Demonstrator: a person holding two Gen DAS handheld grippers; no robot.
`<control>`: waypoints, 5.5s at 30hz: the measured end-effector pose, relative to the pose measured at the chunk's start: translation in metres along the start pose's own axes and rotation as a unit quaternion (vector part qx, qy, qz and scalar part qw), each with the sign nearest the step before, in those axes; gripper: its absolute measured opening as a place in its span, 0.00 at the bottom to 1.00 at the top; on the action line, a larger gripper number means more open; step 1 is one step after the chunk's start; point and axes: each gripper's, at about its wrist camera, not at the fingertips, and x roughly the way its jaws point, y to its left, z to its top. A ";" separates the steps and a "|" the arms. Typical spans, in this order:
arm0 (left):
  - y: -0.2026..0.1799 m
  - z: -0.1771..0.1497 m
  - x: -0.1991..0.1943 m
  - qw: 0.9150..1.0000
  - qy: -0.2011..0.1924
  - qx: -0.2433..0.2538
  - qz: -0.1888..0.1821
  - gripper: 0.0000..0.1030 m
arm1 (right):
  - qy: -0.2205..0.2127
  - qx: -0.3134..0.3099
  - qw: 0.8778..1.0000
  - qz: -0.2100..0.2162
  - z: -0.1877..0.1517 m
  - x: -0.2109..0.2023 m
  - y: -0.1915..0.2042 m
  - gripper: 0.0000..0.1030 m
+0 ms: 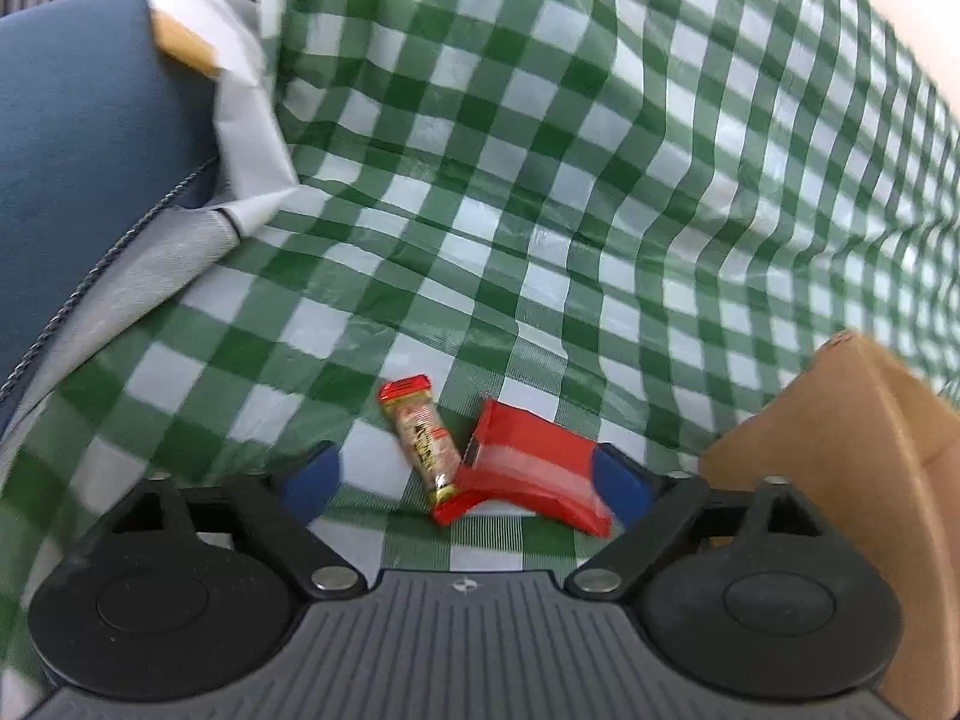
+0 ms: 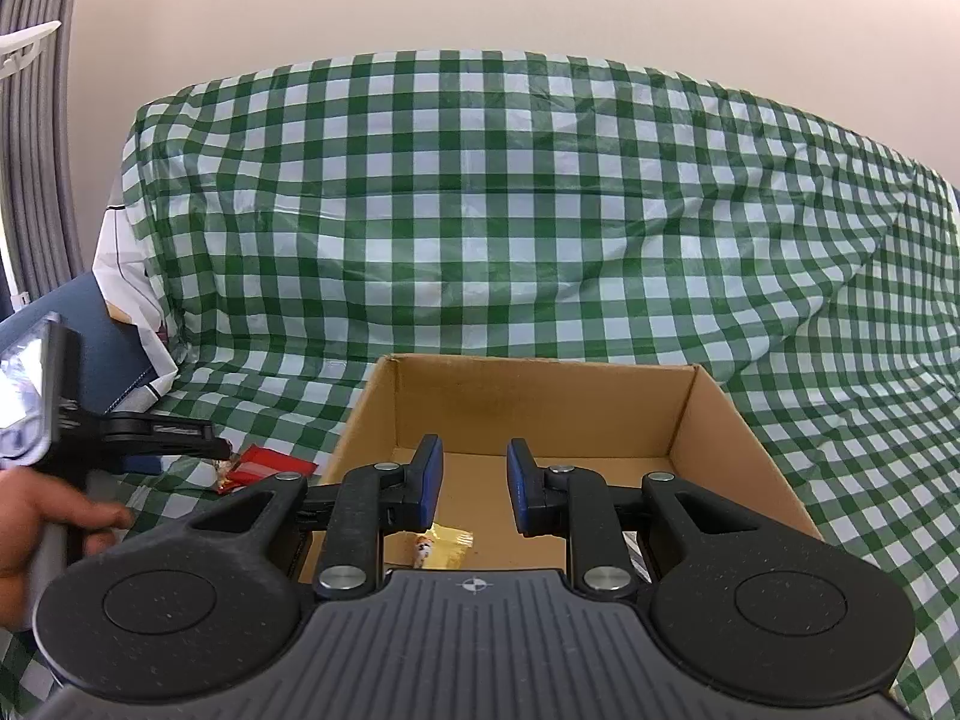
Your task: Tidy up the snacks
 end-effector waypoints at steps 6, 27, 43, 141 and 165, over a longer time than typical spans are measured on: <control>-0.021 -0.001 0.032 0.999 -0.007 0.023 0.027 1.00 | 0.004 0.000 1.000 -0.002 0.001 0.003 -0.009 0.24; -0.015 -0.005 -0.005 0.993 0.023 0.090 -0.076 0.05 | 0.010 -0.020 1.000 -0.010 0.000 0.009 -0.004 0.24; 0.074 -0.027 -0.076 0.976 0.185 -0.003 -0.117 0.37 | -0.028 -0.056 0.997 0.043 -0.009 -0.024 0.047 0.32; 0.018 -0.016 -0.177 0.980 -0.056 -0.047 -0.187 0.17 | -0.031 -0.198 0.974 0.106 -0.021 -0.059 0.128 0.55; -0.082 -0.040 -0.146 0.963 -0.058 0.035 -0.261 0.17 | -0.011 0.021 0.995 -0.093 -0.004 -0.021 -0.044 0.55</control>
